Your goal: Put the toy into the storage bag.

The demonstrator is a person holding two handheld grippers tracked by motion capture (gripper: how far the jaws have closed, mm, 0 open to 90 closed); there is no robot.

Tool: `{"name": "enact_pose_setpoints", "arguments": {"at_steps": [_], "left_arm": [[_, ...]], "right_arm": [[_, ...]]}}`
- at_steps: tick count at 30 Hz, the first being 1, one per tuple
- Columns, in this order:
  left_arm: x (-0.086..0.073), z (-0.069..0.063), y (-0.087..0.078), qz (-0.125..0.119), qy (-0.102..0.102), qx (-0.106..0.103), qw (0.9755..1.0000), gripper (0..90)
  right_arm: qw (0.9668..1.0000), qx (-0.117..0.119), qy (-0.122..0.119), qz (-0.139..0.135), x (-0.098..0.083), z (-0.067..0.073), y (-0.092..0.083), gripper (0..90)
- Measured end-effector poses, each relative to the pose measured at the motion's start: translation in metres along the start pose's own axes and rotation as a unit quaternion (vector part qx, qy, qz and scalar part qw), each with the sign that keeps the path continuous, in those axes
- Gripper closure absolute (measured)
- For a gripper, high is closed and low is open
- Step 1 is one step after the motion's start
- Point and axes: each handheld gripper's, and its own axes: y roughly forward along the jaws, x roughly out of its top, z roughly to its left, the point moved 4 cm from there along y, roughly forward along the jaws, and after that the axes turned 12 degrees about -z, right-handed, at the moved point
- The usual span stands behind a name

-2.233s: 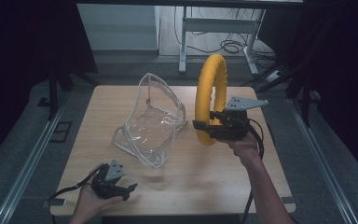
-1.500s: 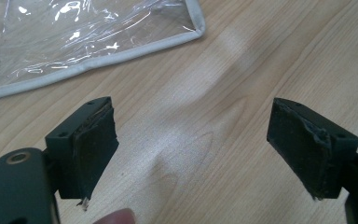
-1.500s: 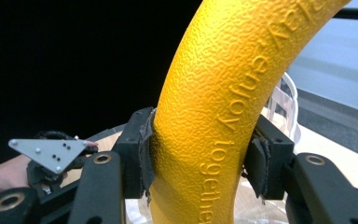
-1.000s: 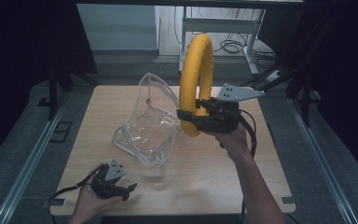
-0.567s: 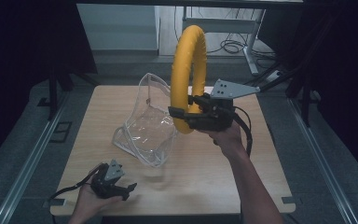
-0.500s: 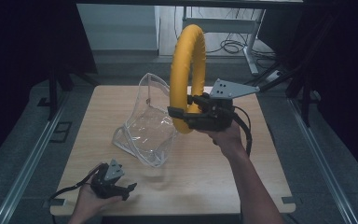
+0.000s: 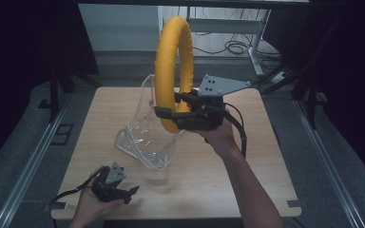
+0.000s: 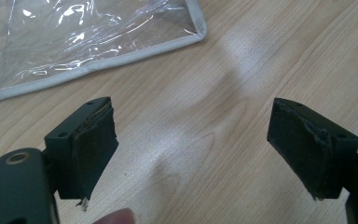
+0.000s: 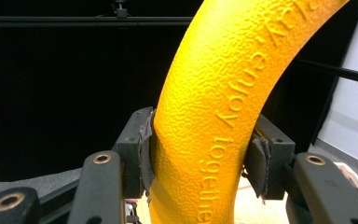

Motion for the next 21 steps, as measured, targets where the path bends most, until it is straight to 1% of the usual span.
{"name": "enact_pose_setpoints", "arguments": {"at_steps": [1,2,6,11,13,16,21], "left_arm": [[0.0,0.0,0.0,0.0,0.0,0.0,1.0,15.5],[0.0,0.0,0.0,0.0,0.0,0.0,1.0,15.4],[0.0,0.0,-0.001,0.001,0.0,0.0,1.0,15.4],[0.0,0.001,-0.002,-0.001,0.0,0.002,1.0,15.4],[0.0,0.001,-0.002,0.0,0.0,0.002,1.0,15.4],[0.0,0.001,-0.002,0.001,0.001,0.002,1.0,15.4],[0.0,0.001,-0.002,0.0,0.0,0.002,1.0,15.4]], "right_arm": [[1.0,0.0,0.0,0.0,0.0,0.0,0.0,48.6],[1.0,0.005,-0.003,-0.002,0.001,0.001,0.004,48.6],[0.9999,0.015,-0.007,-0.003,0.002,0.005,0.012,48.6],[0.9995,0.031,-0.001,-0.005,0.001,0.008,0.022,48.6],[0.9995,0.032,0.002,-0.004,0.0,0.008,0.024,48.6],[0.9992,0.039,0.006,0.002,-0.006,0.008,0.032,48.6],[0.9989,0.045,0.011,0.007,-0.013,0.007,0.038,48.5]]}}
